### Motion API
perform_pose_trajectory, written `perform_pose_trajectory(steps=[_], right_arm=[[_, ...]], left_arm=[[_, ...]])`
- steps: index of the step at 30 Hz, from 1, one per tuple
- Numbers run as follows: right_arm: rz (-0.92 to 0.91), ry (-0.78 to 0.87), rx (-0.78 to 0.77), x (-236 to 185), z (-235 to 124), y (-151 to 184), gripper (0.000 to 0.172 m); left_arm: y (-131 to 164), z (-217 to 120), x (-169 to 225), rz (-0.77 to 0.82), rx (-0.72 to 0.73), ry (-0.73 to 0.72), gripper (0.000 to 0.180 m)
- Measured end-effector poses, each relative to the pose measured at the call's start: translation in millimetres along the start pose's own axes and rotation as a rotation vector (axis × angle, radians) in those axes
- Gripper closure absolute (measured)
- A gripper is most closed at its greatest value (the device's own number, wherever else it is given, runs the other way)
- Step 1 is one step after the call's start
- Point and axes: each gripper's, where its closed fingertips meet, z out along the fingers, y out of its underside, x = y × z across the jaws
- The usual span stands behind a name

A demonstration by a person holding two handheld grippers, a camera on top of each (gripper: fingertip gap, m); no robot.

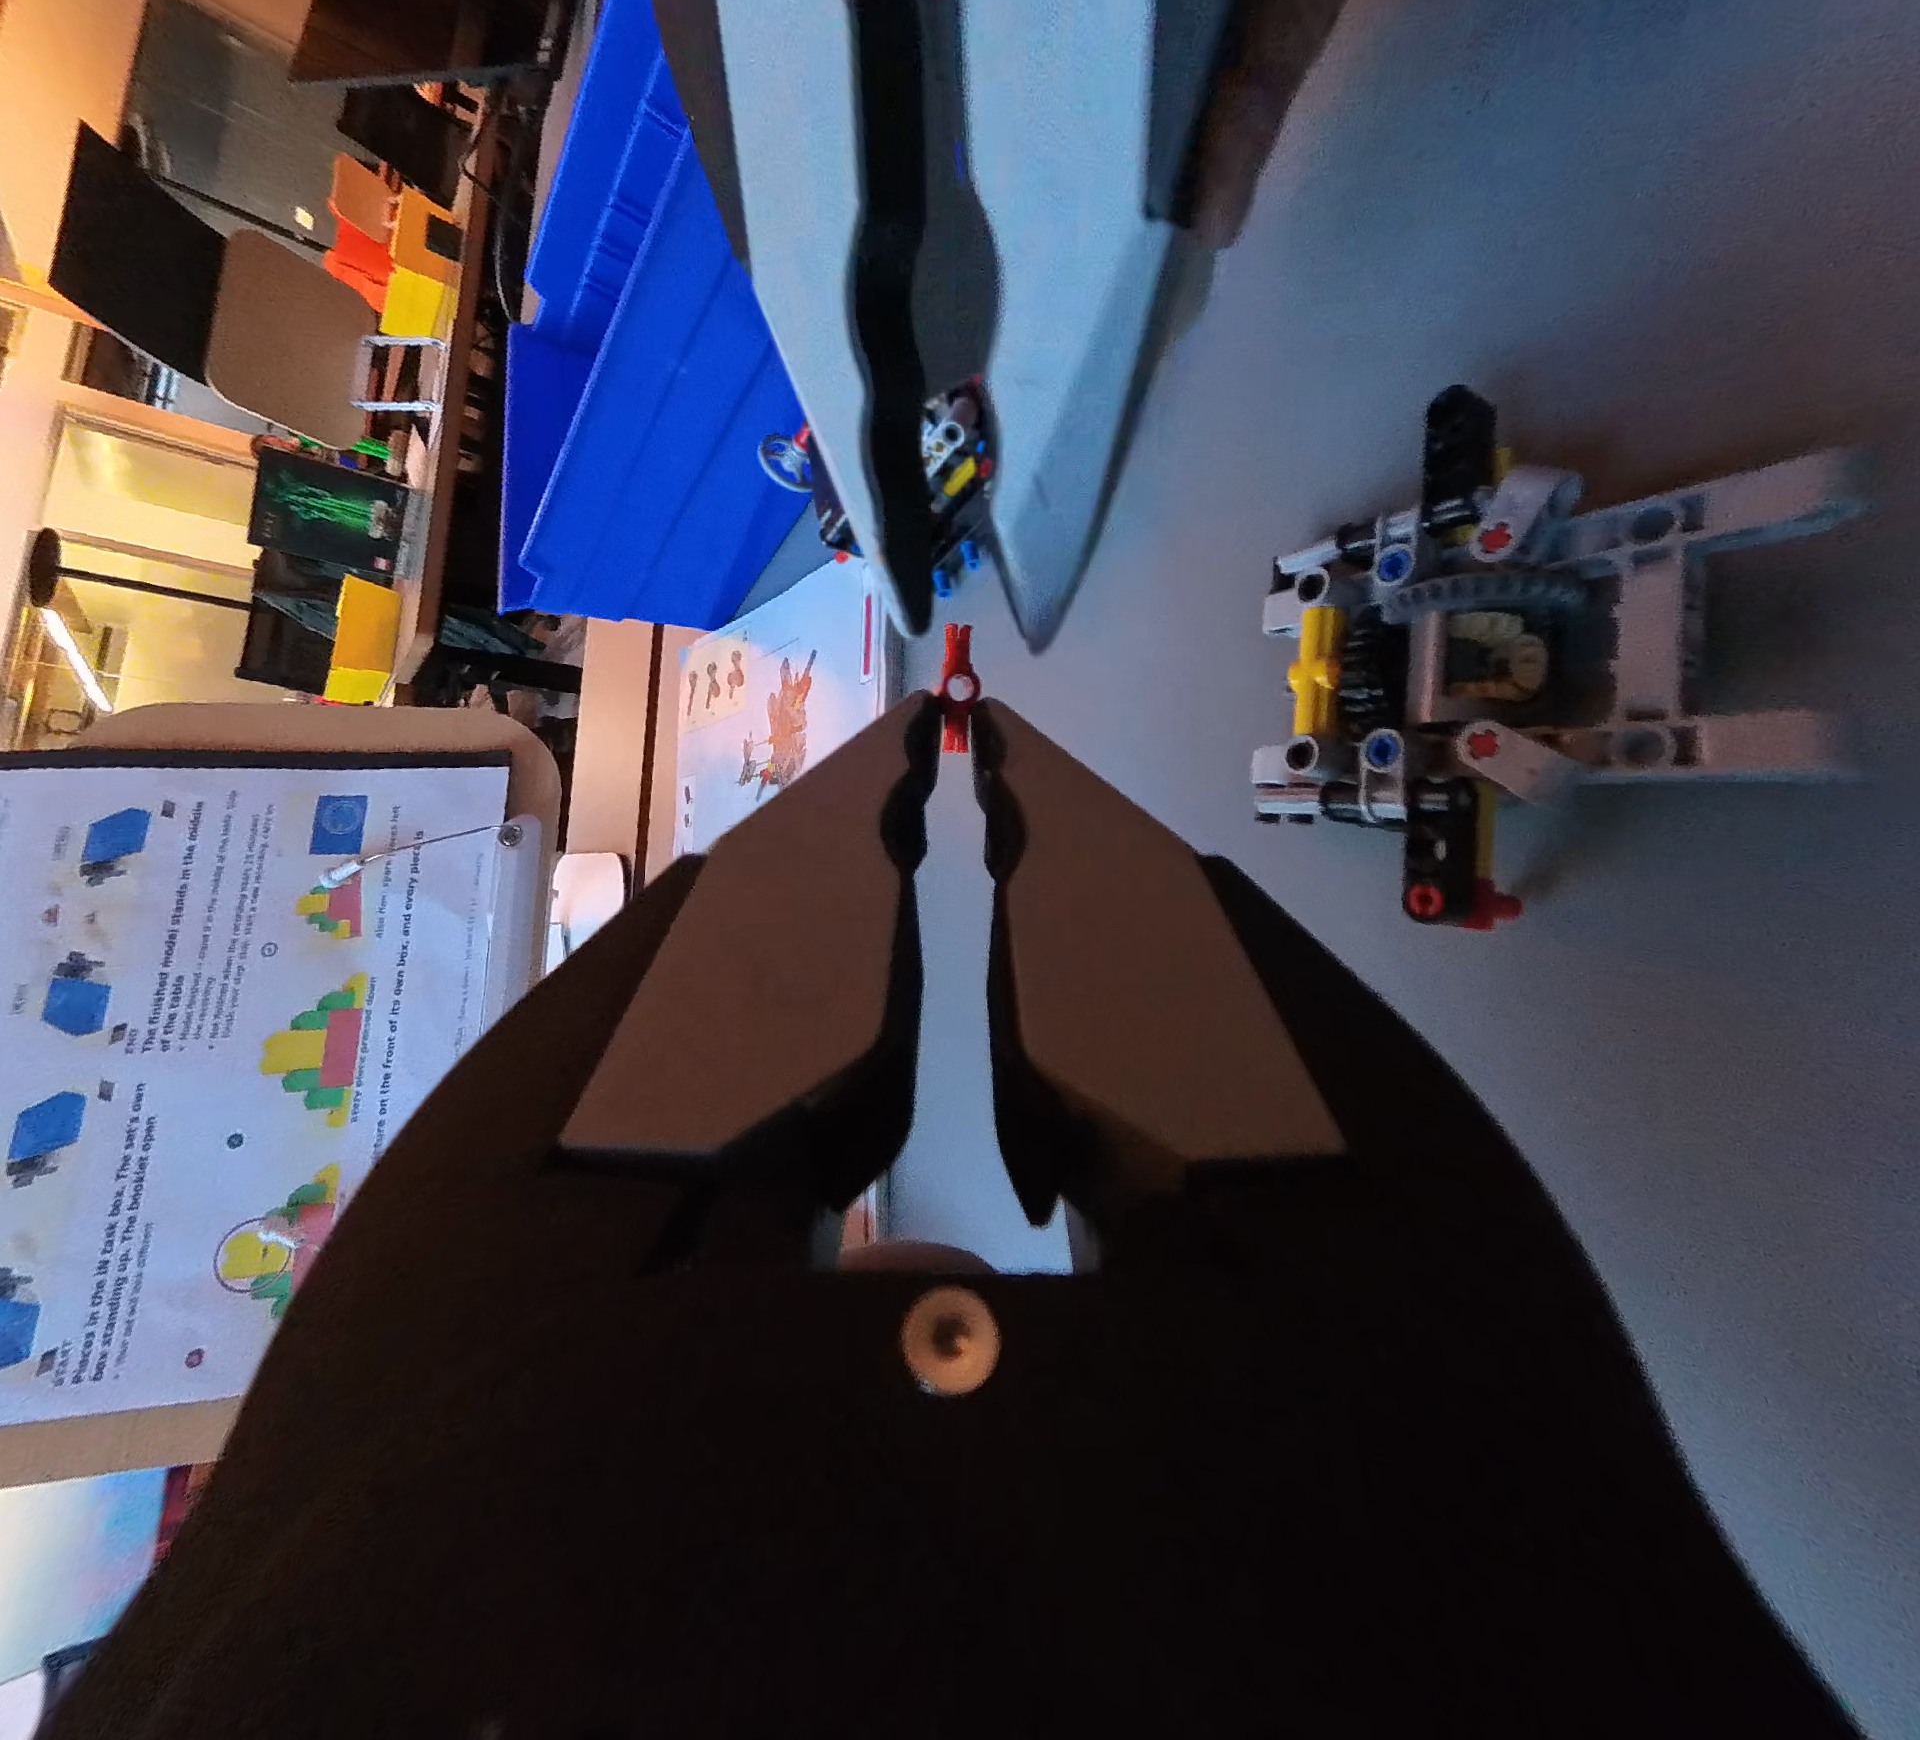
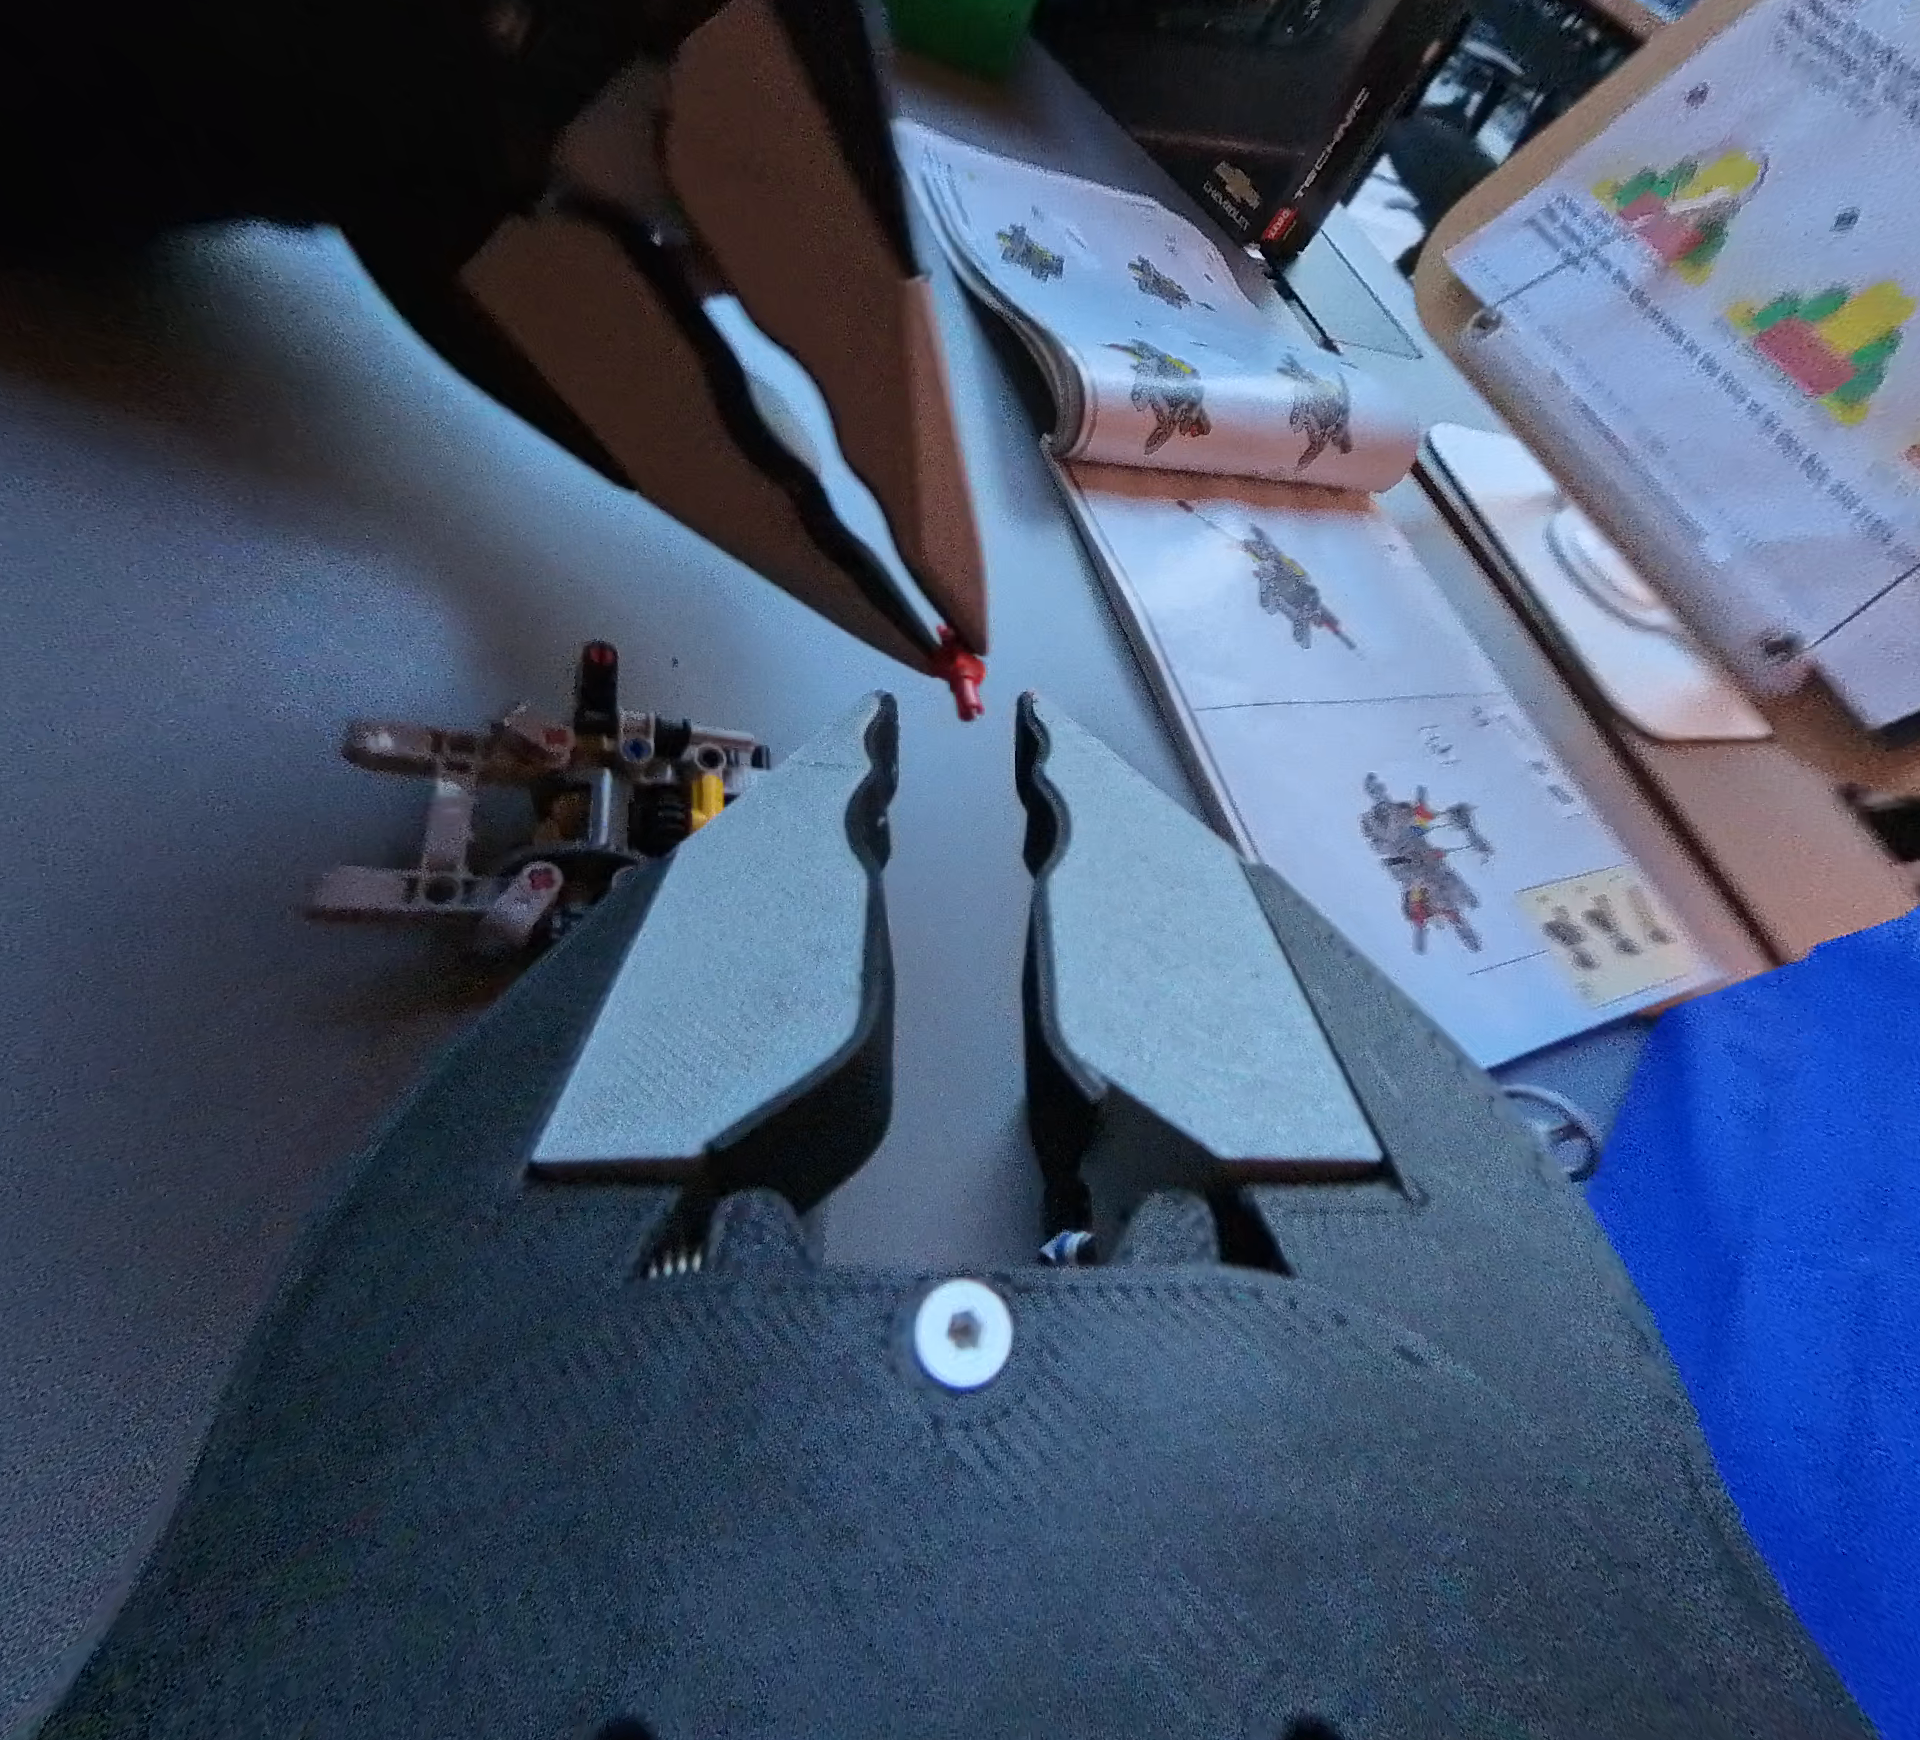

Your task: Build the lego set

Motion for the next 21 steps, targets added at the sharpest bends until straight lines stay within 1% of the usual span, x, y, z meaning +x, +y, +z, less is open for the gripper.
perform_pose_trajectory(steps=[2, 4, 5, 7, 12, 17, 21], right_arm=[[-0.123, 0.046, -0.060, -6, 6, 5, 0.153], [-0.202, 0.103, -0.114, -4, 10, 11, 0.155], [-0.225, 0.124, -0.116, -2, 9, 10, 0.157], [-0.242, 0.131, -0.109, -2, 7, 8, 0.163], [-0.298, 0.155, -0.135, -1, 8, 12, 0.168], [-0.314, 0.157, -0.149, -1, 9, 15, 0.169], [-0.281, 0.143, -0.128, -1, 8, 13, 0.170]], left_arm=[[-2, 1, 3, 0.014, -0.005, 0.010, 0.177], [-5, 1, 7, 0.026, -0.011, 0.027, 0.177], [-4, 2, 9, 0.036, -0.024, 0.032, 0.177], [-1, 3, 8, 0.050, -0.045, 0.024, 0.177], [0, 4, 8, 0.033, -0.055, 0.032, 0.177], [0, 4, 9, 0.042, -0.055, 0.030, 0.177], [-2, 3, 6, -0.027, -0.012, 0.041, 0.177]])
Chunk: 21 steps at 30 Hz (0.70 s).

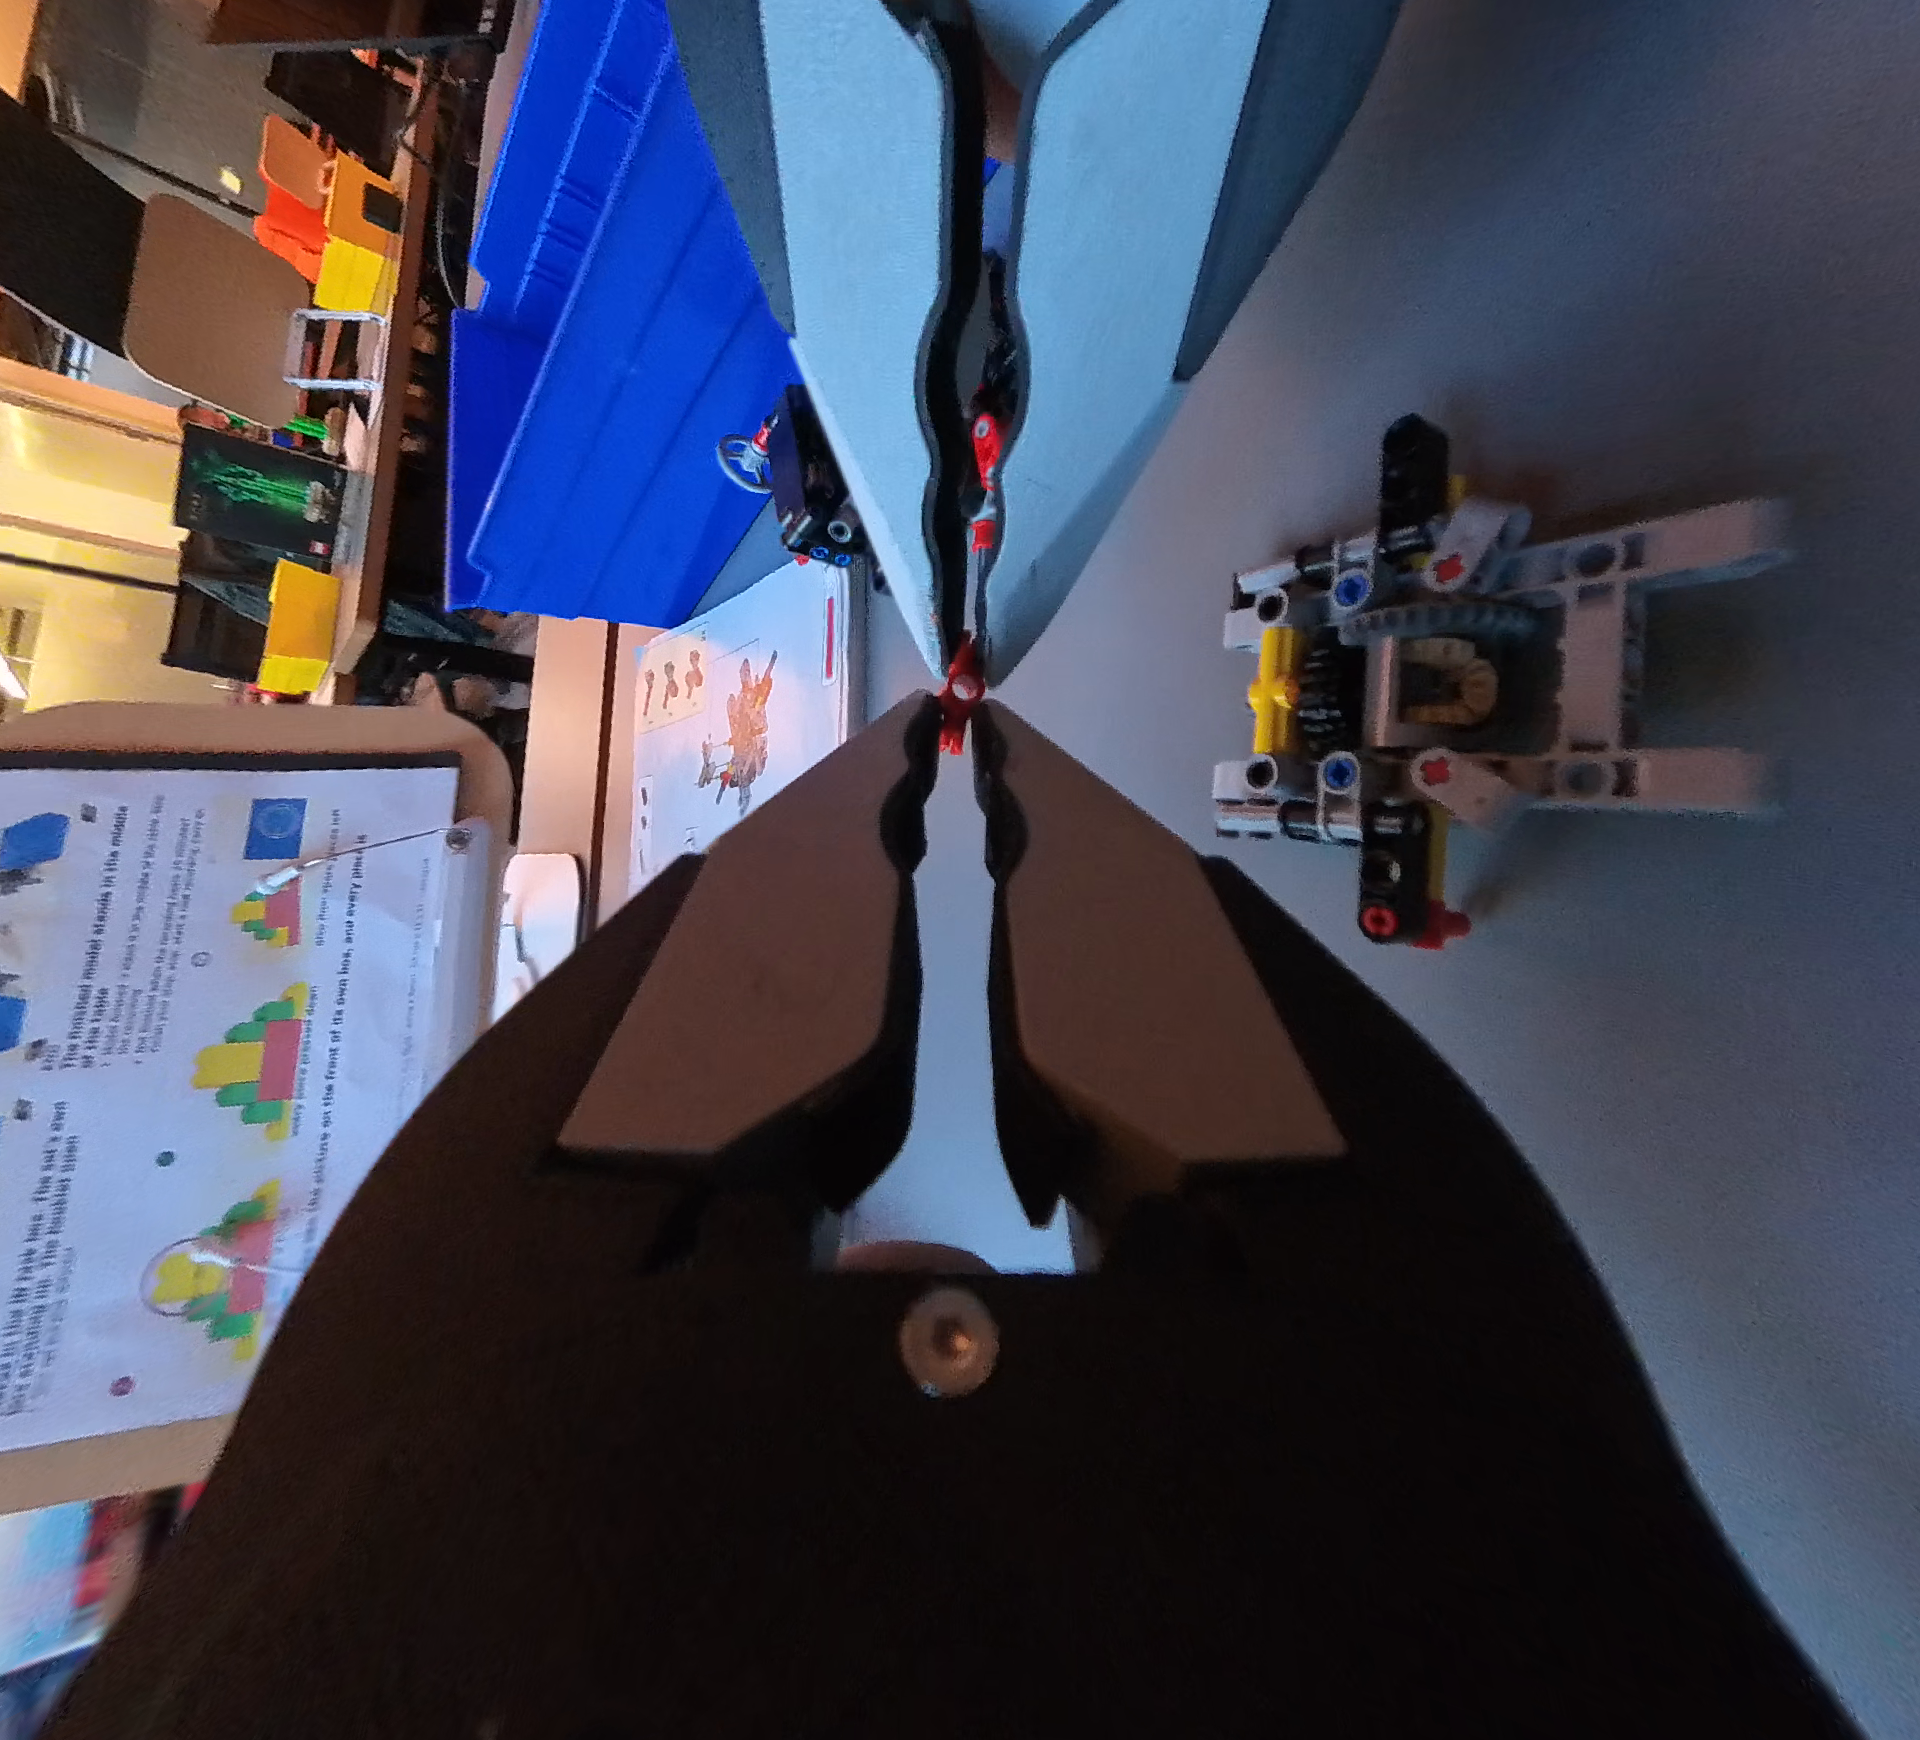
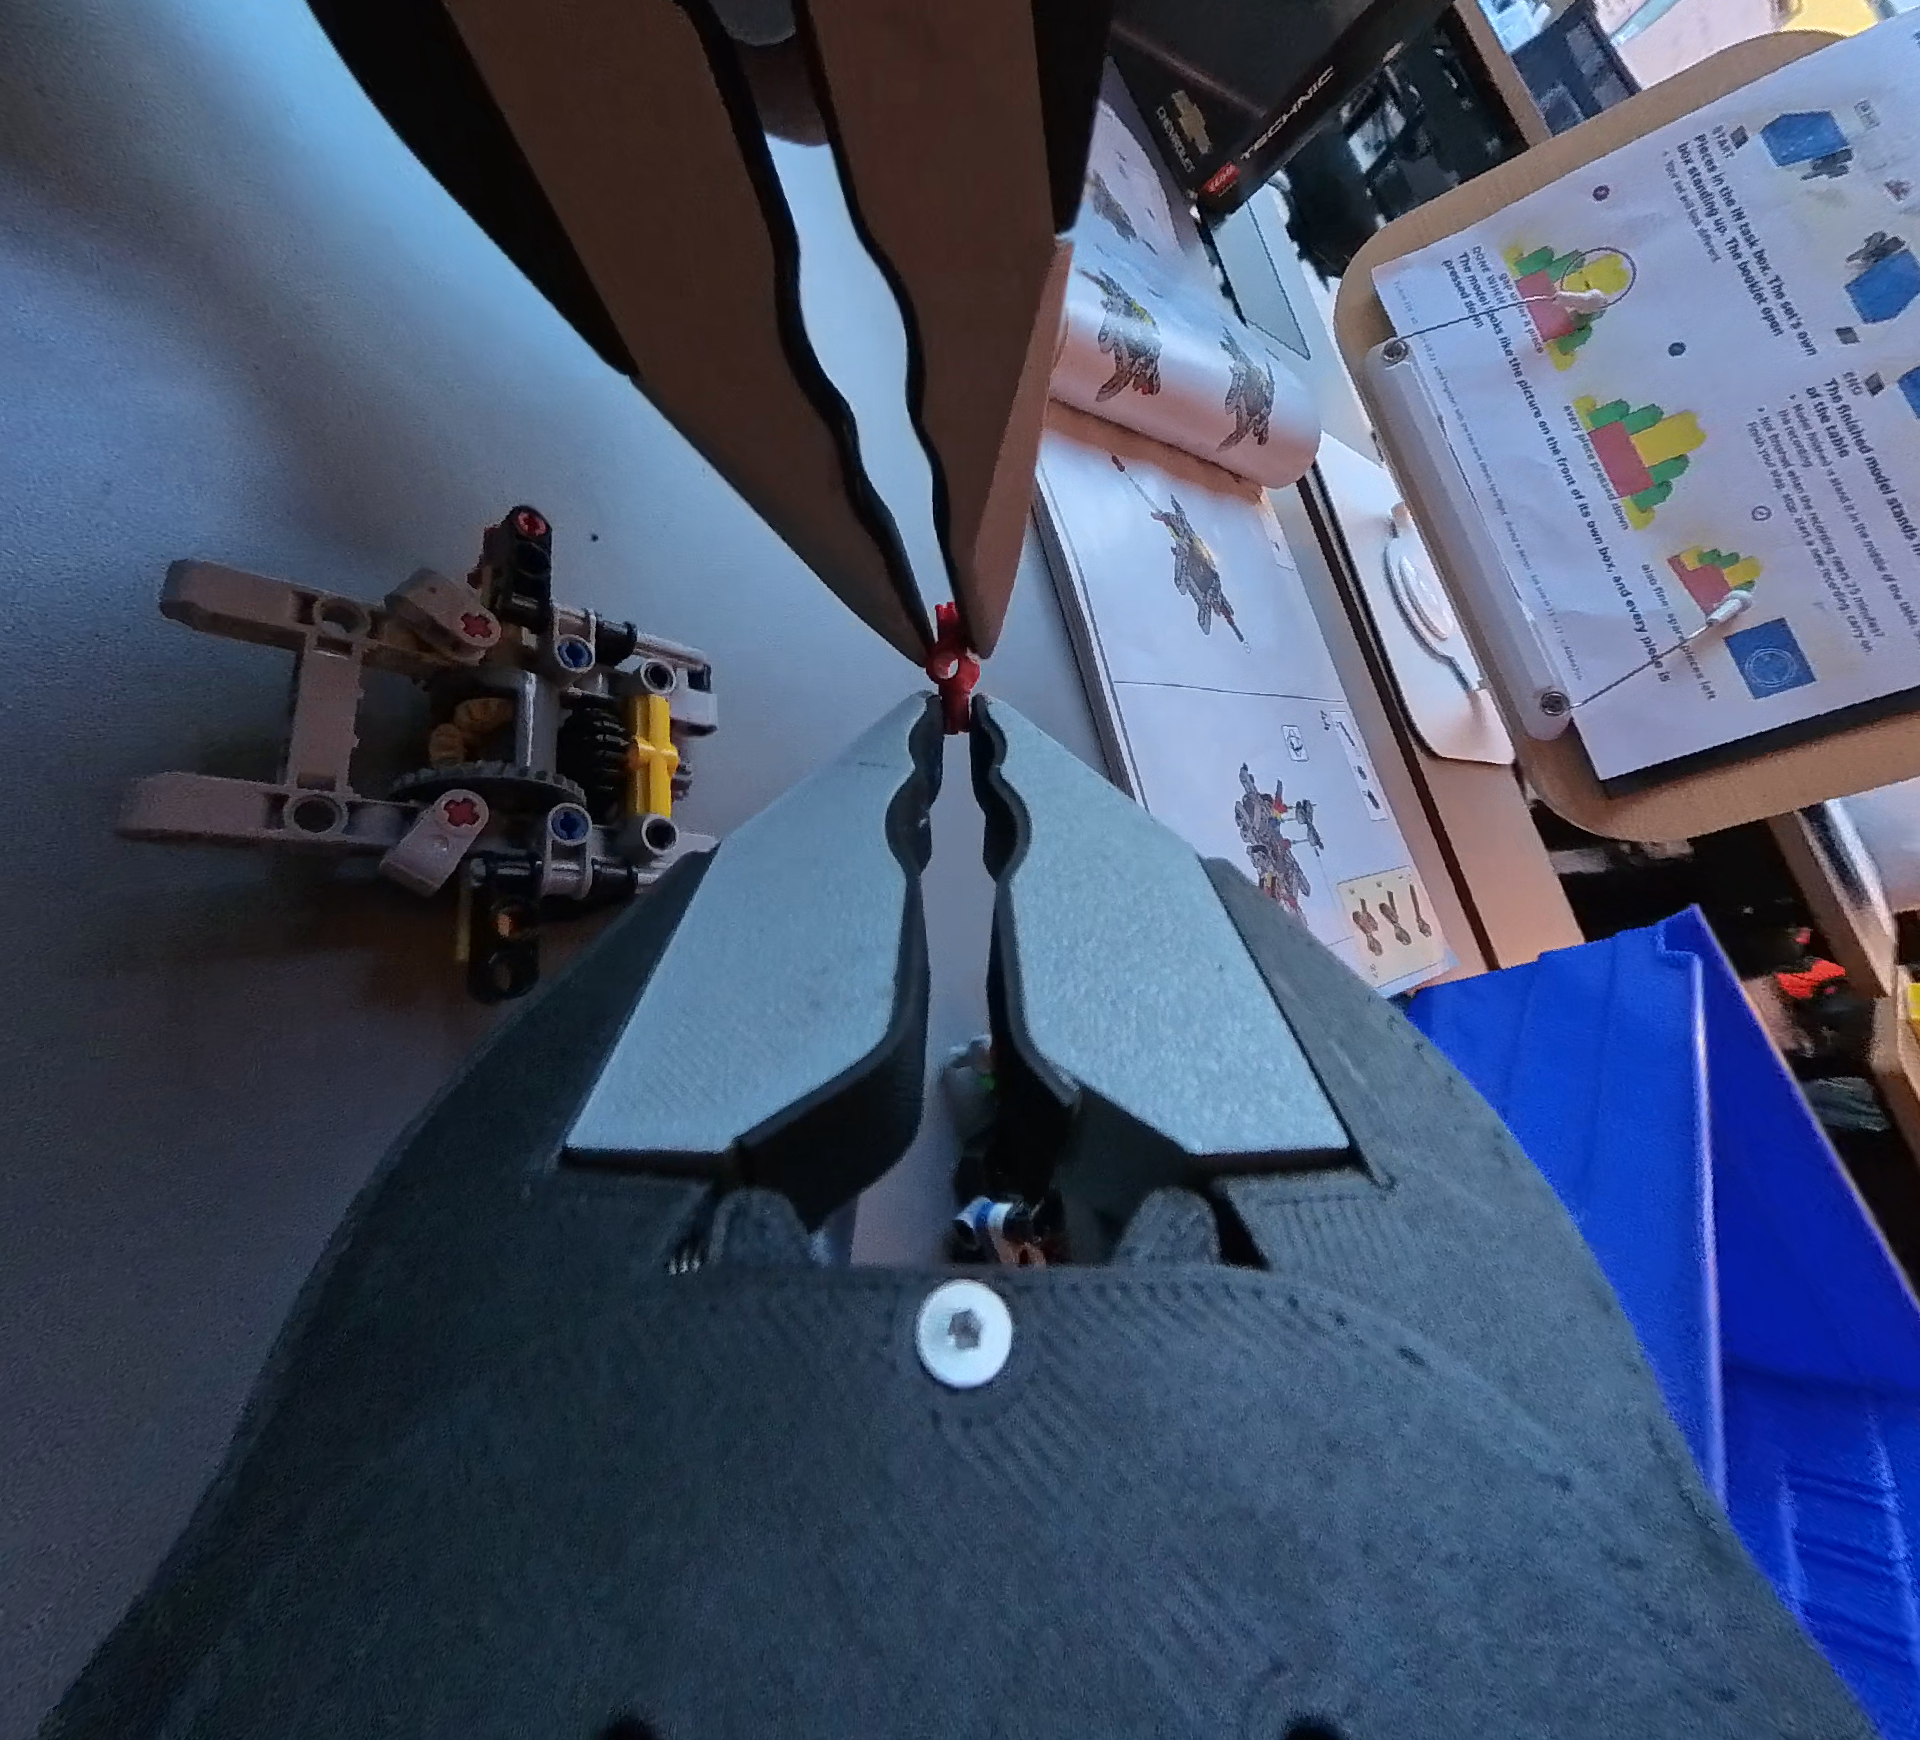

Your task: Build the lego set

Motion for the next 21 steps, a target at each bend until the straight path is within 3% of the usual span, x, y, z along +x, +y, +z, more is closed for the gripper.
perform_pose_trajectory(steps=[7, 21], right_arm=[[0.112, -0.055, 0.079, 1, -2, -4, 0.169], [0.097, -0.099, 0.050, -8, 3, 1, 0.168]], left_arm=[[-2, -1, -1, -0.108, 0.032, 0.048, 0.177], [5, 2, 10, -0.339, -0.014, 0.217, 0.178]])
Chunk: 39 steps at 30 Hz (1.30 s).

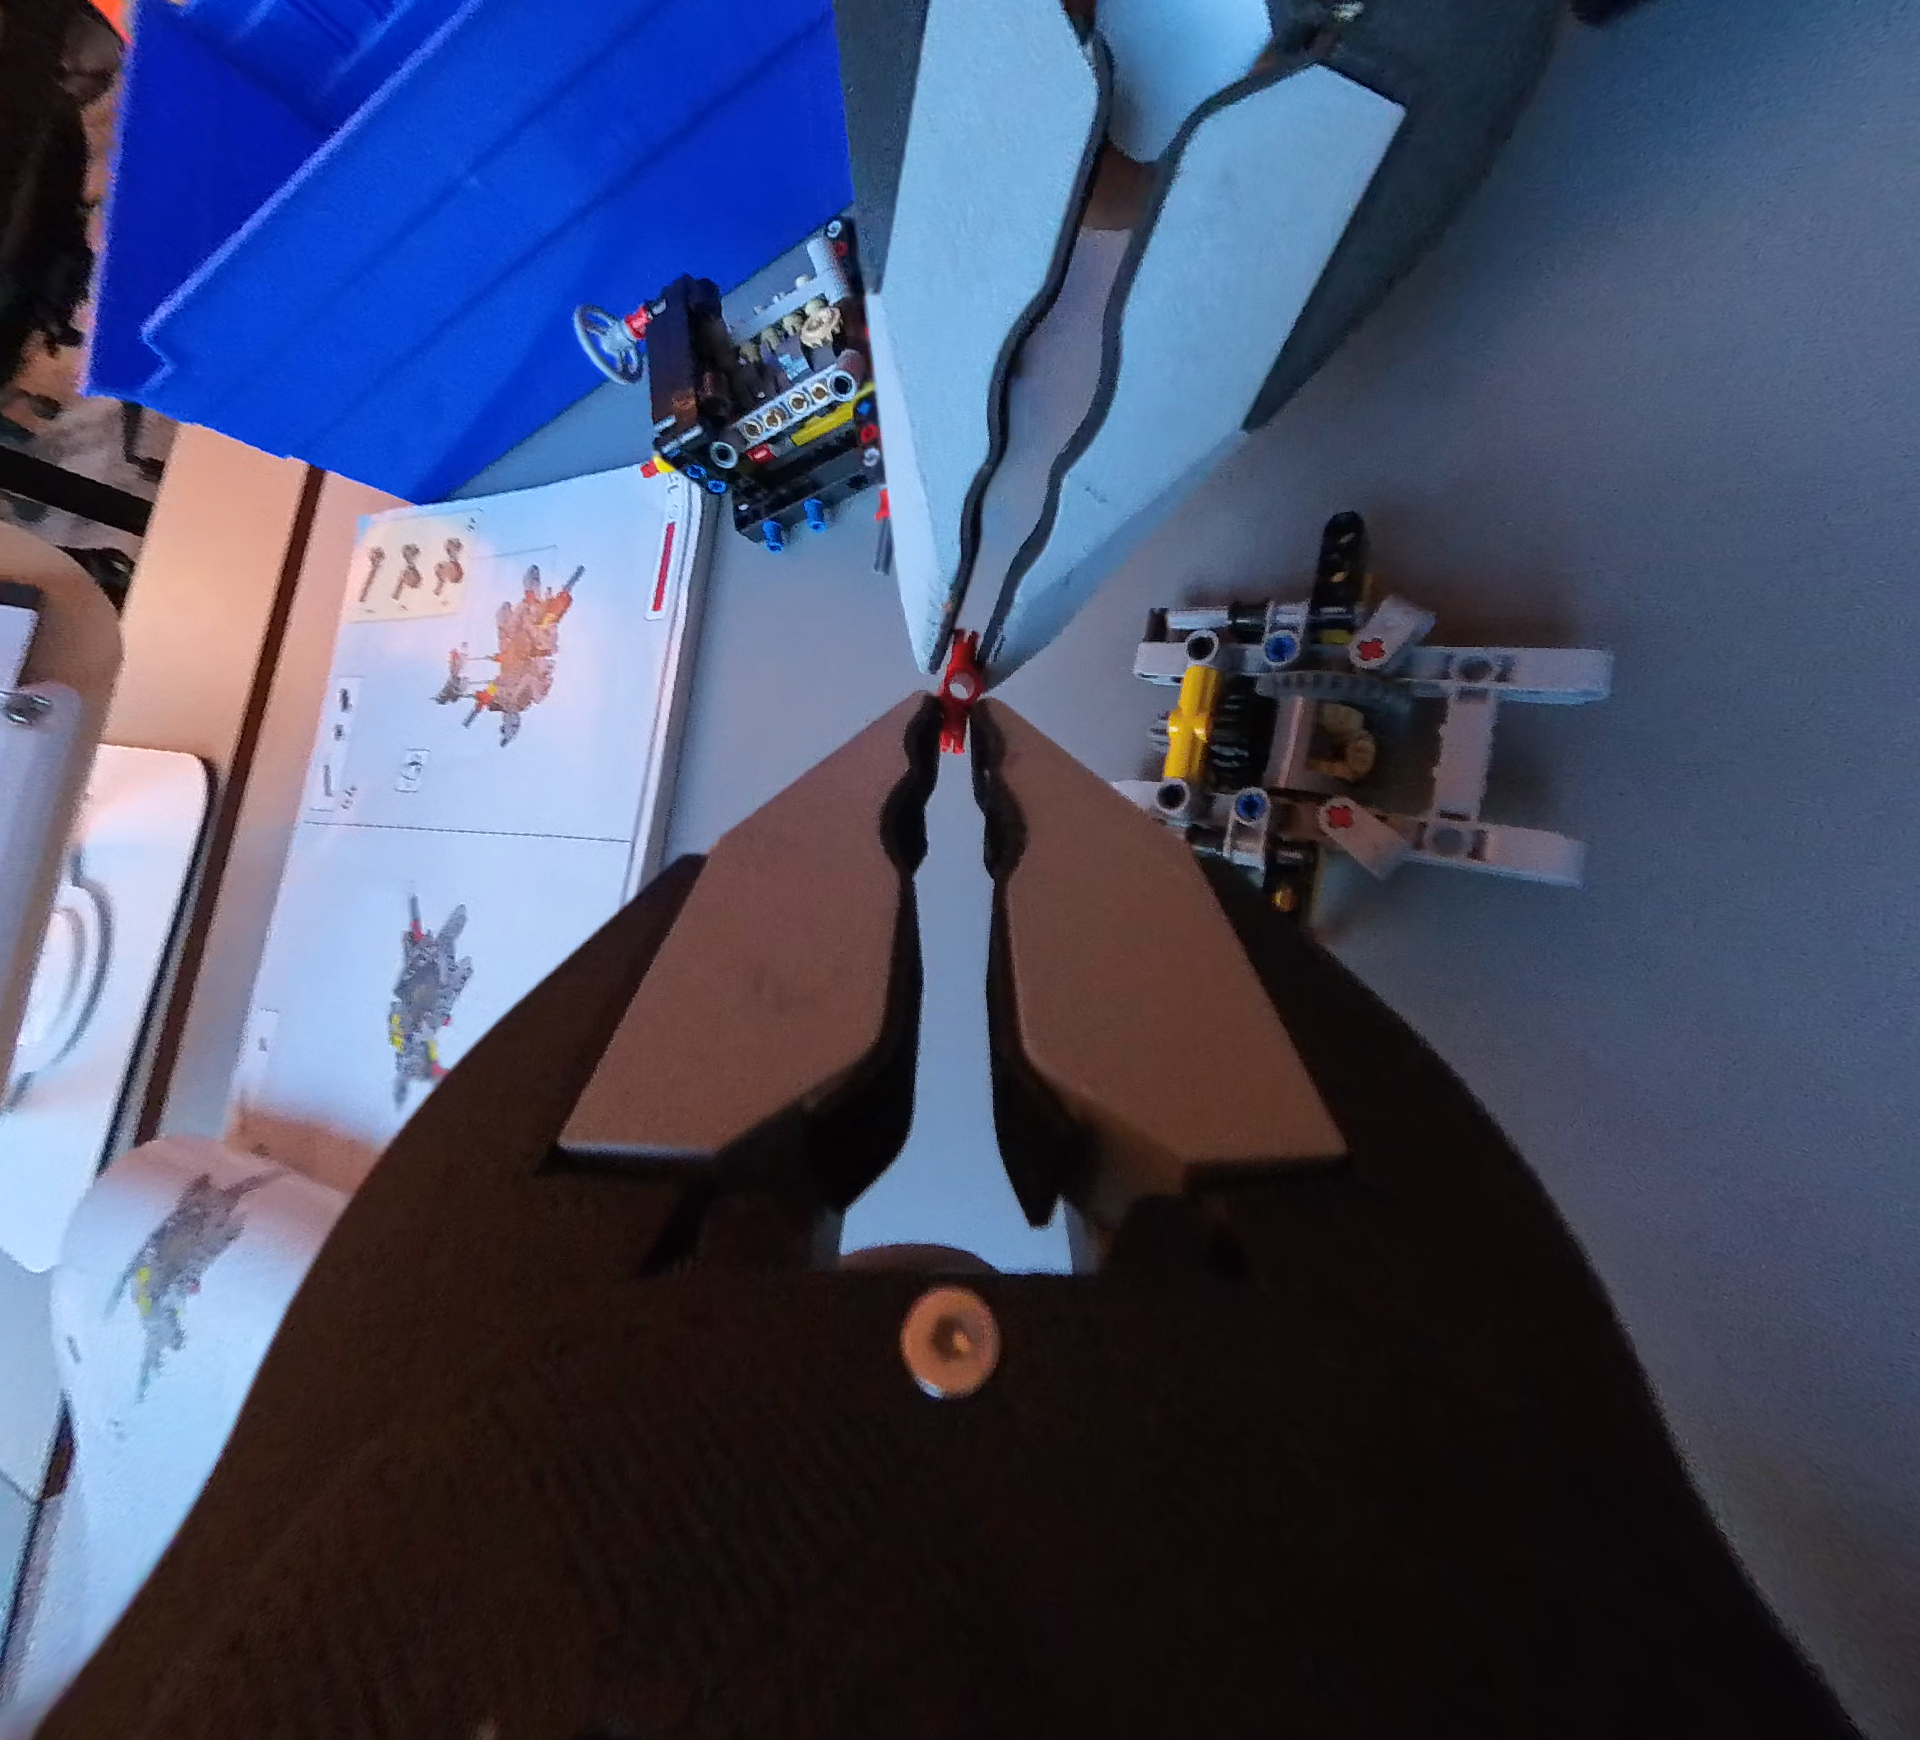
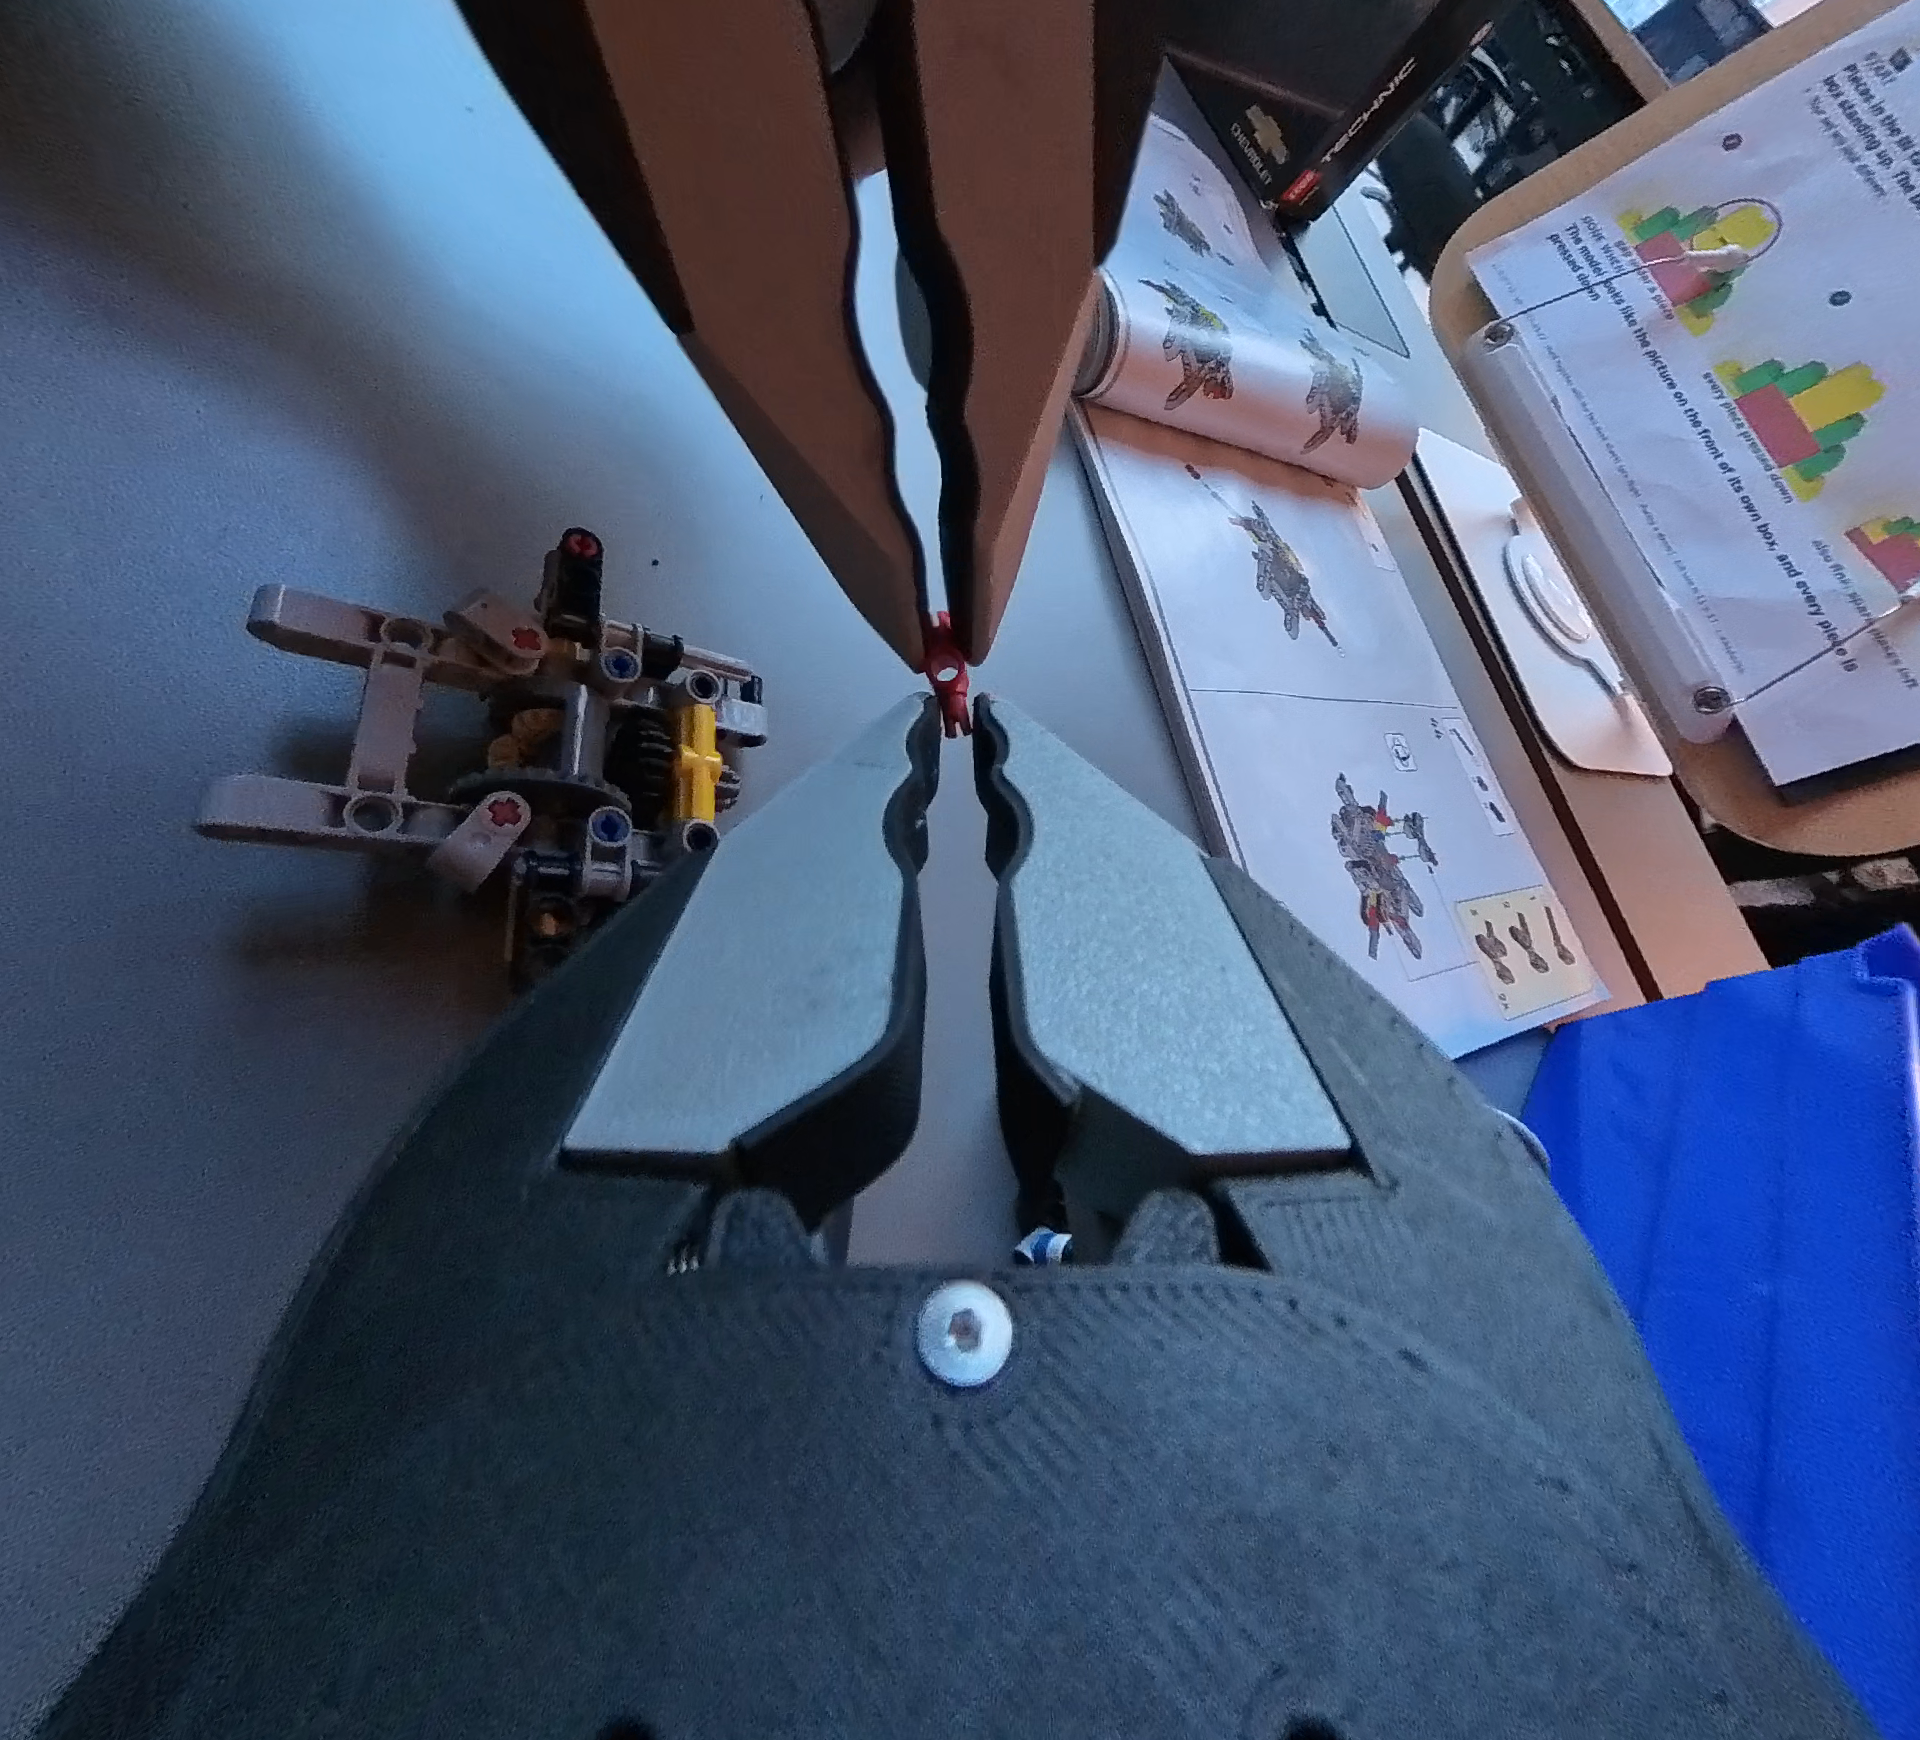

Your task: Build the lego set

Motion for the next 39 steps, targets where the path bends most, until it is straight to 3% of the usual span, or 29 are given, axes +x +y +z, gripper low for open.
perform_pose_trajectory(steps=[24, 39], right_arm=[[0.051, -0.075, 0.021, -7, 1, 0, 0.169], [0.039, -0.140, 0.054, -19, 1, -4, 0.167]], left_arm=[[-1, -3, 5, -0.005, 0.022, 0.040, 0.178], [7, -2, 15, -0.075, -0.023, 0.136, 0.178]])
